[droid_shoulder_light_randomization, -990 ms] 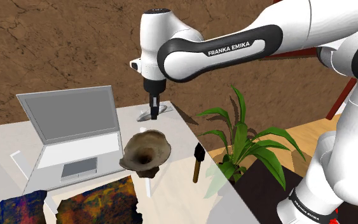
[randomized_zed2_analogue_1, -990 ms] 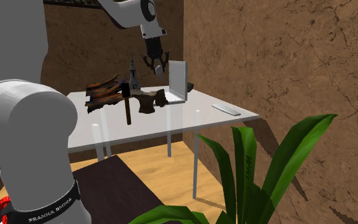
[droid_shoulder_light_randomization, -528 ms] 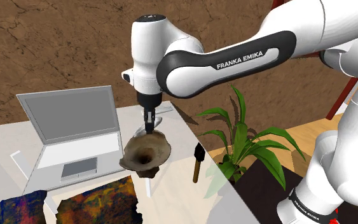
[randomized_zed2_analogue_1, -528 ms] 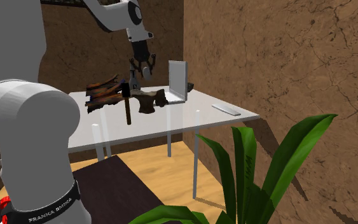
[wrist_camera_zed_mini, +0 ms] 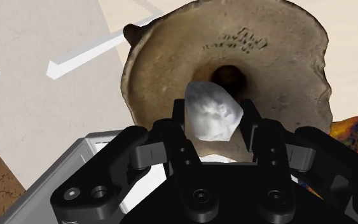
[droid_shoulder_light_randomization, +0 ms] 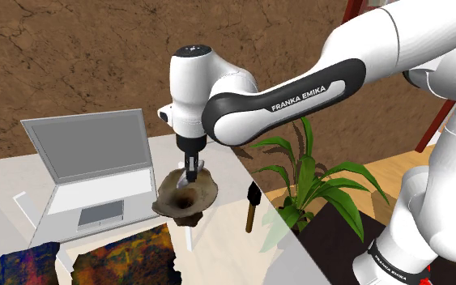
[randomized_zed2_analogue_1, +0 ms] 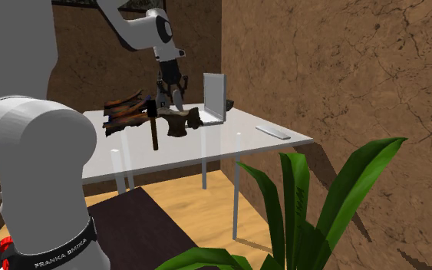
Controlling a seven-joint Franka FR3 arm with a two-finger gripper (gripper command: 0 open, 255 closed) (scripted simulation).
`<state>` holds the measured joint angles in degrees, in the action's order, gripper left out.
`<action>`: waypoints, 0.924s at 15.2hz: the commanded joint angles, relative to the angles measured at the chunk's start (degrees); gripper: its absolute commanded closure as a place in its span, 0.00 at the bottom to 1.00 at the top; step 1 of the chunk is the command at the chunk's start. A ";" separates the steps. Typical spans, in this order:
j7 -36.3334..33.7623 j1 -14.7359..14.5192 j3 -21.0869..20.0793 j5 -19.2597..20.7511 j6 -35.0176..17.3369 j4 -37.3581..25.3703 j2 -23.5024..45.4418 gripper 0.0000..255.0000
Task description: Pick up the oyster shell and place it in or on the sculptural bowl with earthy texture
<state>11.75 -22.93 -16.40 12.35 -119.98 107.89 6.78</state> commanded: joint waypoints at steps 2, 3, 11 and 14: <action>-0.54 -0.07 0.03 0.43 -1.64 1.03 0.66 1.00; -0.53 -0.07 0.03 0.43 -1.64 1.04 0.65 1.00; -0.54 -0.07 0.03 0.43 -1.63 1.03 0.66 0.00; -0.54 -0.07 0.03 0.43 -1.64 1.03 0.66 0.00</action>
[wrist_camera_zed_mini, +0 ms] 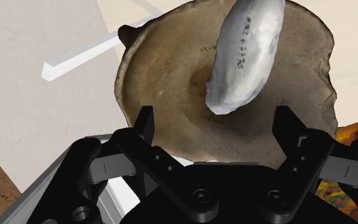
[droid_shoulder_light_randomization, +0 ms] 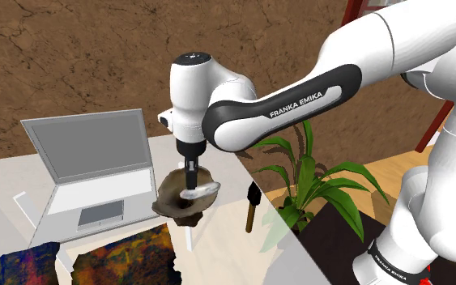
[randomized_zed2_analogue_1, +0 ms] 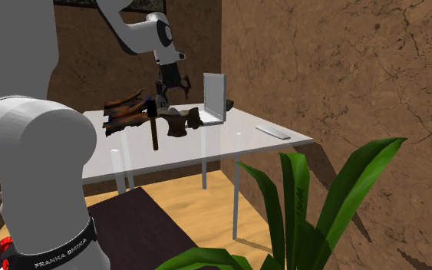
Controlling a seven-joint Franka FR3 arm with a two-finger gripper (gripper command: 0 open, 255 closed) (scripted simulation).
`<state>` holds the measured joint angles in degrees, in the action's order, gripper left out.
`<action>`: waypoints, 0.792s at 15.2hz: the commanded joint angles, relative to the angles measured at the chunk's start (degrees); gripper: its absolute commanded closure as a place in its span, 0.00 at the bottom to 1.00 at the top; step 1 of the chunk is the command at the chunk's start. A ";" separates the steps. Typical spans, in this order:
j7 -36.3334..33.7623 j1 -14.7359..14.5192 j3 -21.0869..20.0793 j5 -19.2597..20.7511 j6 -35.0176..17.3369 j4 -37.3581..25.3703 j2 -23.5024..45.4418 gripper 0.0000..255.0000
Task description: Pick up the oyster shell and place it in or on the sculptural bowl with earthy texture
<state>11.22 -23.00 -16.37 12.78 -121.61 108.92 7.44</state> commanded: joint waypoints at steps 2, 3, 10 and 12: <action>0.28 -0.07 -0.15 -0.43 1.67 -0.92 -0.80 0.00; 0.53 -0.15 -0.28 -0.83 3.36 -1.92 -1.53 0.00; 0.94 -0.31 -0.50 -1.44 6.43 -3.92 -2.66 0.00; 0.94 -0.31 -0.50 -1.44 6.43 -3.92 -2.66 0.00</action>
<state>12.16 -23.31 -16.87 11.34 -115.19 105.00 4.79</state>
